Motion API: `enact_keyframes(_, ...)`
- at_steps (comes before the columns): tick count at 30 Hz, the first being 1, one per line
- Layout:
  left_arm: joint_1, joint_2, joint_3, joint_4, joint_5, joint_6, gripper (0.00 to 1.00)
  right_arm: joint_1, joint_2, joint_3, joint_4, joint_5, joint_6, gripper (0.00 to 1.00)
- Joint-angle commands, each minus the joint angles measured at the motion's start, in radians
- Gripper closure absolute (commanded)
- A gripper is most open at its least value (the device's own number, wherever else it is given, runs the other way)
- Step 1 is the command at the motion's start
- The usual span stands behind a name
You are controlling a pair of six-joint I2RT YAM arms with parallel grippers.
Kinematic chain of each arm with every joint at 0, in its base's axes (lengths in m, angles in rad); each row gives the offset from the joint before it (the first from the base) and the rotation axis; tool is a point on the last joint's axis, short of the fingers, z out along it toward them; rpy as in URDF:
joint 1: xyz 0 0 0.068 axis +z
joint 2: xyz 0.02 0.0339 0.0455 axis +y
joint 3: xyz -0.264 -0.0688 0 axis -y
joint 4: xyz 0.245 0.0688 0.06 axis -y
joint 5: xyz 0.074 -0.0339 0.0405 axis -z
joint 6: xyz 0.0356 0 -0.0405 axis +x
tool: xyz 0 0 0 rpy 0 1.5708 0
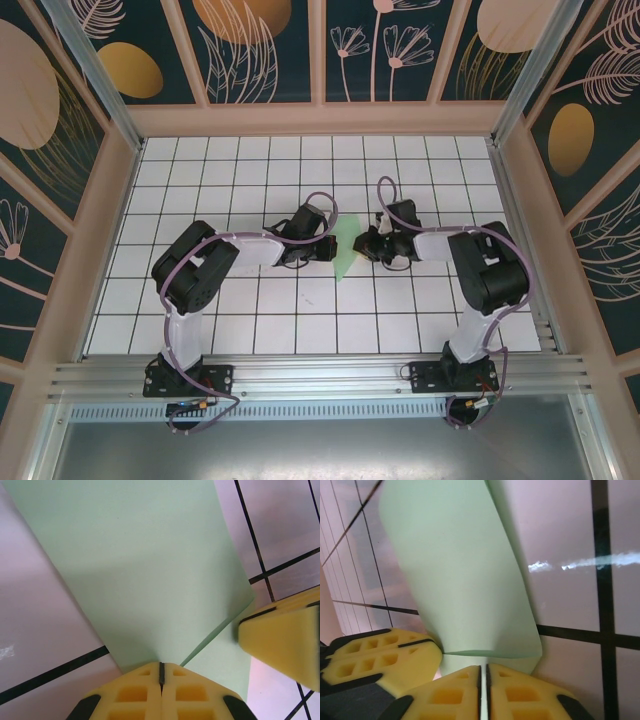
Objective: Fold a paper plane with a square sheet of paper (pick it up from the middle)
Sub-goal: Third fold the triangle at the center of the table.
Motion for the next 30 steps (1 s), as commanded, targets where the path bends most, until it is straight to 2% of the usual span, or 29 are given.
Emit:
enact_keyframes(1, -0.001, 0.006, -0.034, -0.101, -0.029, 0.017, 0.99, -0.023, -0.071, 0.052, -0.071, 0.058, -0.057, 0.78)
enact_keyframes(4, -0.003, 0.004, -0.032, -0.1, -0.024, 0.017, 0.98, -0.041, -0.056, 0.067, -0.103, 0.083, -0.089, 0.72)
enact_keyframes(7, -0.002, 0.0, -0.031, -0.1, -0.024, 0.017, 0.99, -0.053, -0.032, 0.062, -0.076, 0.054, -0.09, 0.71)
enact_keyframes(9, -0.003, 0.001, -0.03, -0.103, -0.023, 0.02, 0.98, -0.056, -0.022, 0.055, -0.035, 0.0, -0.076, 0.73)
enact_keyframes(11, -0.002, 0.0, -0.032, -0.103, -0.025, 0.02, 0.98, -0.055, -0.012, 0.047, 0.01, -0.049, -0.057, 0.79)
enact_keyframes(14, -0.002, 0.002, -0.033, -0.105, -0.025, 0.02, 0.98, -0.055, 0.0, 0.035, 0.034, -0.065, -0.047, 0.85)
enact_keyframes(25, -0.001, -0.003, -0.04, -0.105, -0.027, 0.019, 0.98, -0.058, 0.105, 0.029, 0.038, -0.03, -0.053, 0.86)
enact_keyframes(27, -0.002, -0.002, -0.04, -0.107, -0.025, 0.022, 0.98, -0.059, 0.089, 0.038, 0.02, -0.028, -0.06, 0.85)
enact_keyframes(30, -0.002, -0.002, -0.04, -0.109, -0.027, 0.022, 0.98, -0.059, 0.031, 0.046, -0.015, -0.011, -0.072, 0.78)
